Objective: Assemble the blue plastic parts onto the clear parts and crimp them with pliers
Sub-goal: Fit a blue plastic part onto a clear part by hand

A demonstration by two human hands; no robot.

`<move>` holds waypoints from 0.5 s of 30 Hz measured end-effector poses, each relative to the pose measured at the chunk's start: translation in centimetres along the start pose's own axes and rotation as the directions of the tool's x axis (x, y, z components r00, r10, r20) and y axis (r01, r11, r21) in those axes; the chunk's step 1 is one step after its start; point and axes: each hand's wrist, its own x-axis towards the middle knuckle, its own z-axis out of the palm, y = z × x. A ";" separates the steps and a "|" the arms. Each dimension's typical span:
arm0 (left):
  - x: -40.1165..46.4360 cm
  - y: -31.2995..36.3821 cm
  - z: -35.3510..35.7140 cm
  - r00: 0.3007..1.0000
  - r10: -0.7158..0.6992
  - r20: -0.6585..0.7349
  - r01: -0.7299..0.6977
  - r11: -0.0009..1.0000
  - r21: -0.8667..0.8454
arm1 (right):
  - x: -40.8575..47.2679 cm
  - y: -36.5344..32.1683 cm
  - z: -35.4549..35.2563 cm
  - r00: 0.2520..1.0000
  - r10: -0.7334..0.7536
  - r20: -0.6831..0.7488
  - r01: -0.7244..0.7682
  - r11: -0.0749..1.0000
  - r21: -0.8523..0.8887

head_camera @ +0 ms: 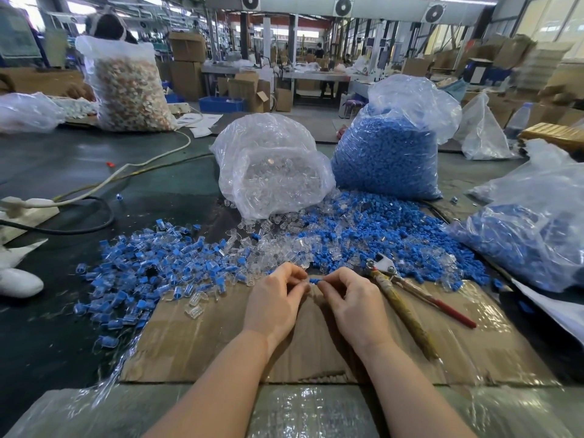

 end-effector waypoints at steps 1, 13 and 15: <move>0.0 0.0 0.0 1.000 -0.004 0.001 0.004 1.000 -0.010 | 0.0 0.0 0.0 1.000 -0.005 0.010 0.005 1.000 -0.020; 0.0 -0.1 -0.2 0.998 0.003 0.060 -0.001 0.999 -0.039 | -0.1 -0.1 0.2 0.997 -0.073 0.026 0.076 0.987 -0.143; 0.0 0.0 -0.2 0.999 -0.007 0.052 0.009 0.999 -0.049 | -0.1 -0.2 0.1 0.997 -0.079 0.016 0.080 0.992 -0.098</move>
